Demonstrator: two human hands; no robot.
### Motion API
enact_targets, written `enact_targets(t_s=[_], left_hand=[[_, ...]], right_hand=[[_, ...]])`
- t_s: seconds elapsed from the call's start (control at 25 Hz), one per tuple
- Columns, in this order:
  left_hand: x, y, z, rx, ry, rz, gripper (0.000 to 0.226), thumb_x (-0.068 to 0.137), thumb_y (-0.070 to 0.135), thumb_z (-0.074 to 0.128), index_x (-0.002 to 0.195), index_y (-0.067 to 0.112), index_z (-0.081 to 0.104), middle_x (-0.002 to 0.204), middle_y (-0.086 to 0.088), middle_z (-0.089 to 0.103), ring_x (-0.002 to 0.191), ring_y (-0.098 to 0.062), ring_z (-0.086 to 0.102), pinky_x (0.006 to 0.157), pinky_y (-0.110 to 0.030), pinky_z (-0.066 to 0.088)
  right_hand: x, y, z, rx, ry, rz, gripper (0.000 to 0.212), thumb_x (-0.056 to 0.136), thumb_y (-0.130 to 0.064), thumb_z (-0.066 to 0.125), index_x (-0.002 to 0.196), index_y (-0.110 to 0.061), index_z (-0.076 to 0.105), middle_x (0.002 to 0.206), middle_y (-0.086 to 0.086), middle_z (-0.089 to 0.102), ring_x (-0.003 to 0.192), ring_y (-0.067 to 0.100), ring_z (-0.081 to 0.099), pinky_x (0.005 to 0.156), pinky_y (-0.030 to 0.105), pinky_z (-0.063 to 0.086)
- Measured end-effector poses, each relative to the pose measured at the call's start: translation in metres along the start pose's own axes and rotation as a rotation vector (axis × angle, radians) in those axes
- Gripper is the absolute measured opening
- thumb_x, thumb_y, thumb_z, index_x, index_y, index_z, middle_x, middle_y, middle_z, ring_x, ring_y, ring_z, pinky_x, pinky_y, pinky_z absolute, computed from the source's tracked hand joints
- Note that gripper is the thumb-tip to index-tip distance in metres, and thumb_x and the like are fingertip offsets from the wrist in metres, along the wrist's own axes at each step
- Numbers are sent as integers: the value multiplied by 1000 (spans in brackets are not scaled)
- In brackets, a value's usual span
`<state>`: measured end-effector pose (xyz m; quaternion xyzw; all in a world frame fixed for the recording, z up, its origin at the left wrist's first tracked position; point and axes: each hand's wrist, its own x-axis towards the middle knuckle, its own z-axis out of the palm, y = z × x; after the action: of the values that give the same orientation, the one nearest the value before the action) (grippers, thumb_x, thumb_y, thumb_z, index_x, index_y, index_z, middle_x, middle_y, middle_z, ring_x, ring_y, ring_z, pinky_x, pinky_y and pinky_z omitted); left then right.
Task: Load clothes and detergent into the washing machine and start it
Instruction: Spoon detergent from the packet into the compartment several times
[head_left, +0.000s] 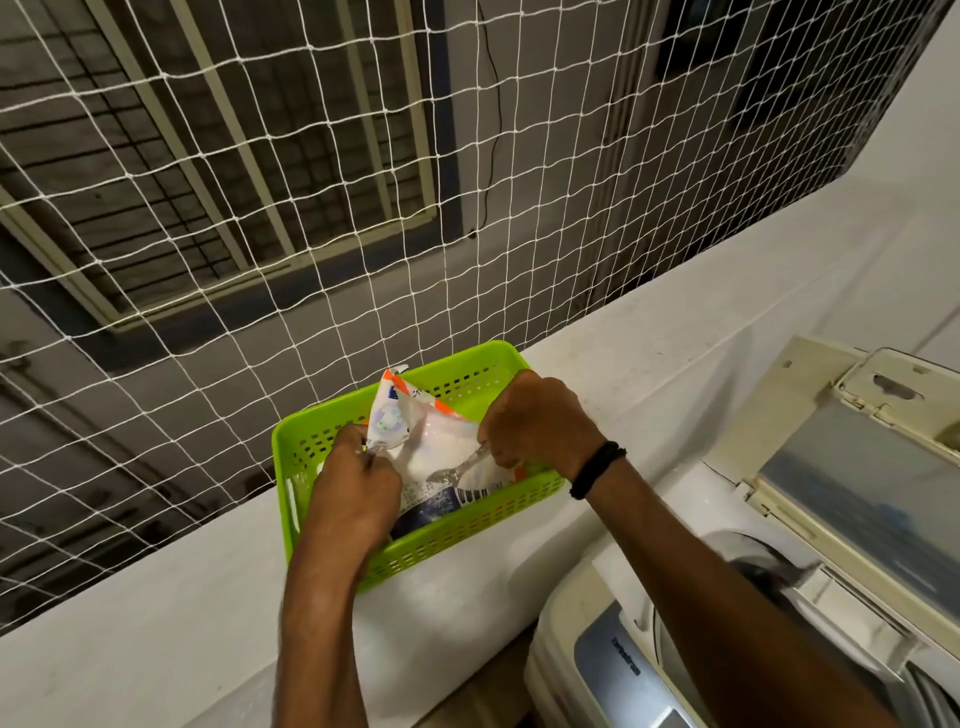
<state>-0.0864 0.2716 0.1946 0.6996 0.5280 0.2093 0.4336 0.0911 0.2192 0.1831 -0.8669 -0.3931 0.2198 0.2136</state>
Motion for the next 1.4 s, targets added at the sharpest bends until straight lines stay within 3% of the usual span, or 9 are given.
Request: enact_targets(t_s=[0.12, 0.28, 0.36, 0.48, 0.56, 0.8, 1.0, 1.16, 1.4], left_hand=[[1, 1, 0, 11, -27, 2, 19, 100, 16, 44, 105, 32, 52, 96, 6, 61, 92, -27, 60, 88, -45, 53], [4, 0, 1, -17, -39, -4, 23, 98, 18, 49, 98, 38, 61, 93, 4, 72, 87, -25, 68, 85, -51, 56], [5, -3, 2, -25, -45, -12, 25, 97, 21, 50, 94, 43, 62, 93, 5, 74, 86, -25, 70, 84, -51, 56], [3, -5, 3, -9, -26, 22, 23, 95, 23, 51, 104, 40, 63, 91, 5, 75, 83, -24, 70, 82, -49, 57], [1, -1, 3, 39, -5, 60, 22, 97, 20, 51, 109, 33, 64, 93, 2, 74, 84, -23, 68, 81, -45, 56], [-2, 2, 5, 104, 18, 94, 20, 96, 20, 54, 110, 31, 64, 91, 5, 70, 85, -25, 65, 76, -40, 54], [-6, 7, 7, 131, 34, 100, 19, 96, 19, 56, 104, 33, 64, 78, 11, 64, 77, -23, 61, 67, -32, 43], [-9, 8, 8, 75, 52, 102, 17, 96, 21, 56, 103, 33, 65, 83, 9, 68, 83, -23, 66, 73, -36, 52], [-12, 9, 8, -69, 103, 142, 18, 92, 20, 64, 99, 35, 67, 95, 15, 71, 93, -16, 68, 87, -48, 56]], right_hand=[[-3, -3, -3, 174, -157, 14, 41, 56, -27, 52, 86, -7, 72, 71, 12, 71, 75, 36, 70, 72, 41, 59], [-13, -5, -9, 499, -235, 103, 21, 65, -13, 51, 62, -2, 69, 41, 3, 53, 37, 22, 50, 54, 28, 42], [-16, -3, -15, 639, -226, 132, 19, 69, -9, 52, 70, 4, 66, 45, 2, 56, 41, 22, 50, 57, 33, 44], [-18, 5, -23, 627, -151, 183, 26, 78, -8, 59, 98, 7, 66, 82, 18, 72, 64, 27, 66, 61, 35, 59], [-22, 12, -27, 643, -111, 200, 30, 78, -10, 60, 103, 7, 66, 94, 22, 73, 75, 30, 72, 71, 43, 63], [-31, 26, -35, 712, 19, 184, 24, 71, -14, 61, 85, 2, 73, 79, 15, 76, 74, 29, 75, 75, 47, 62], [-35, 23, -35, 536, 231, 95, 32, 55, -21, 48, 66, -9, 75, 60, 3, 73, 77, 34, 72, 79, 48, 59], [-41, 21, -41, 658, 201, 100, 22, 66, -16, 56, 67, -7, 76, 62, 8, 74, 72, 30, 74, 78, 46, 60], [-61, 35, -55, 1022, 67, 121, 20, 89, 9, 51, 90, 18, 69, 69, 21, 69, 57, 24, 71, 57, 26, 60]])
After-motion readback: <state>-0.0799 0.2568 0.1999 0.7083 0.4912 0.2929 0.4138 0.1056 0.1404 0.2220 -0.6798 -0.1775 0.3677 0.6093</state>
